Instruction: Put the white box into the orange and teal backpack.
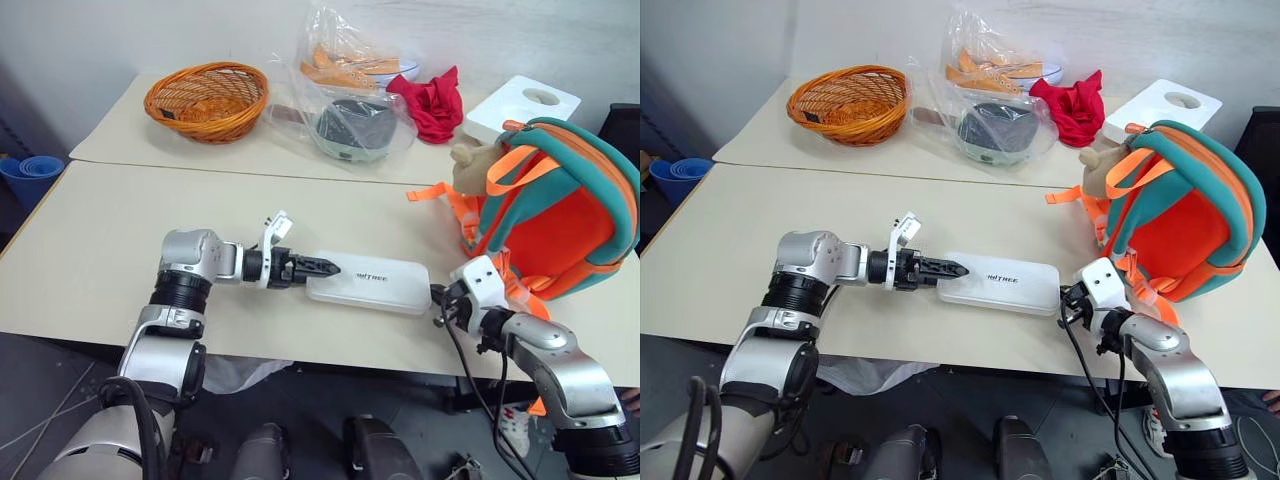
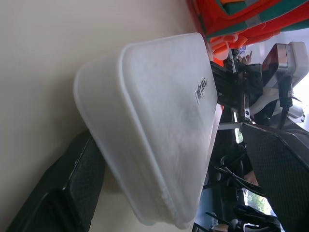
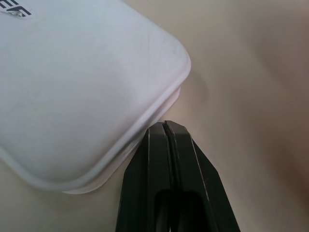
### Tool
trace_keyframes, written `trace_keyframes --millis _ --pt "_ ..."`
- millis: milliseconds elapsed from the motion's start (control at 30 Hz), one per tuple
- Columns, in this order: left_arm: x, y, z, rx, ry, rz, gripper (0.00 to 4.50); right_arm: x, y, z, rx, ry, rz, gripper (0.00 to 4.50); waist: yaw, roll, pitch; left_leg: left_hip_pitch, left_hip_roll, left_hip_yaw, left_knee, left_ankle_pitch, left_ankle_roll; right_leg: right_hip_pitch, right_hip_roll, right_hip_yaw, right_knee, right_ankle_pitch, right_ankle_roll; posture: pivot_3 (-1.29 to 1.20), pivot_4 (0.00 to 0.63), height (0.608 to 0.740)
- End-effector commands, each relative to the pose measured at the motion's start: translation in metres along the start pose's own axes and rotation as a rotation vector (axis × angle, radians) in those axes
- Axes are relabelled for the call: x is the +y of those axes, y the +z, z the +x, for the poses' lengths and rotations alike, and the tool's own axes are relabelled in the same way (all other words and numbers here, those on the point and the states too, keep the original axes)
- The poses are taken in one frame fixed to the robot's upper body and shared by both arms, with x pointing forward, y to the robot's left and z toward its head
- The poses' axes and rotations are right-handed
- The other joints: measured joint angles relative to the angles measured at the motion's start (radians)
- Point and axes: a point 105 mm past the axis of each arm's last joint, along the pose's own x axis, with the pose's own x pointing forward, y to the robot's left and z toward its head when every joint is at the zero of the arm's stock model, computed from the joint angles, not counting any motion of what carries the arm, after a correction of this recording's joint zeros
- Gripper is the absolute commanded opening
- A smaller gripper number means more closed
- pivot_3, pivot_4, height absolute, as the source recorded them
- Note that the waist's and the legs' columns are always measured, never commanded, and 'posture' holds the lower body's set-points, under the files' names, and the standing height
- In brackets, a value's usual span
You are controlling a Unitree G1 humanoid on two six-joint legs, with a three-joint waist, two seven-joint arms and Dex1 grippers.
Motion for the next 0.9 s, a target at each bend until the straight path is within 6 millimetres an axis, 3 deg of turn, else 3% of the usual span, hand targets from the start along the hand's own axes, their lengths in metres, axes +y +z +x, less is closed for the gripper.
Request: trace_keyframes --millis 33,67,200,400,533,633,700,767,900 --pt "-0.007 -0.002 0.011 0.014 -0.039 -0.033 4.48 0.002 0.009 0.001 -0.037 0.008 -0.015 0.0 0.0 0.0 0.0 0.0 0.0 0.0 0.0 0.0 0.0 0.0 0.0 0.0 0.0 0.0 0.0 0.0 0.15 0.74" --pt "-0.007 0.001 0.01 0.0 -0.045 -0.035 4.48 0.002 0.008 0.0 -0.036 0.006 -0.015 0.0 0.0 0.0 0.0 0.0 0.0 0.0 0.0 0.0 0.0 0.0 0.0 0.0 0.0 0.0 0.0 0.0 0.15 0.74" --pt "-0.015 0.01 0.004 -0.041 -0.086 -0.044 3.25 0.001 0.006 -0.003 -0.033 0.001 -0.016 0.0 -0.001 0.0 0.0 0.0 0.0 0.0 0.0 0.001 -0.001 -0.001 0.0 0.0 0.0 0.0 0.0 0.0 0.15 0.74" --pt "-0.025 0.009 0.006 -0.047 -0.139 -0.048 1.44 0.004 0.01 -0.004 -0.068 -0.006 -0.015 0.0 -0.001 0.0 0.0 0.0 0.0 0.0 0.0 0.001 -0.002 -0.001 0.0 0.0 0.0 0.0 0.0 0.0 0.15 0.74" --pt "-0.044 0.015 -0.002 -0.108 -0.272 -0.034 1.25 0.001 0.03 -0.017 -0.191 -0.058 0.02 0.0 -0.001 0.0 0.0 -0.001 0.0 0.0 0.0 0.001 -0.003 -0.001 0.0 0.0 0.0 0.0 0.0 0.0 0.15 0.74" --pt "-0.062 0.02 -0.019 -0.155 -0.385 -0.038 1.25 -0.009 0.036 -0.039 -0.241 -0.114 0.087 0.58 -0.001 0.0 0.0 -0.002 0.001 0.0 -0.001 0.002 -0.004 -0.002 0.0 0.0 0.001 0.0 0.0 0.0 0.15 0.74" --pt "-0.062 0.026 -0.039 -0.224 -0.378 -0.01 1.25 -0.022 0.043 -0.076 -0.275 -0.192 0.129 1.24 -0.001 0.0 0.0 -0.002 0.001 0.0 -0.002 0.002 -0.005 -0.002 0.0 0.0 0.001 0.0 0.0 0.0 0.15 0.74" --pt "-0.06 0.031 -0.054 -0.283 -0.356 -0.004 1.25 -0.027 0.048 -0.097 -0.293 -0.239 0.154 1.91 0.0 0.0 0.0 -0.001 0.001 0.0 -0.003 0.001 -0.005 -0.002 0.001 0.0 0.001 0.0 0.0 0.0 0.15 0.74" --pt "-0.059 0.037 -0.08 -0.367 -0.312 0.049 1.25 -0.04 0.057 -0.104 -0.333 -0.315 0.2 3.26 -0.011 0.0 0.0 0.002 0.001 0.0 -0.004 0.001 -0.004 0.0 0.001 0.001 0.001 0.0 0.0 0.0 0.15 0.74"
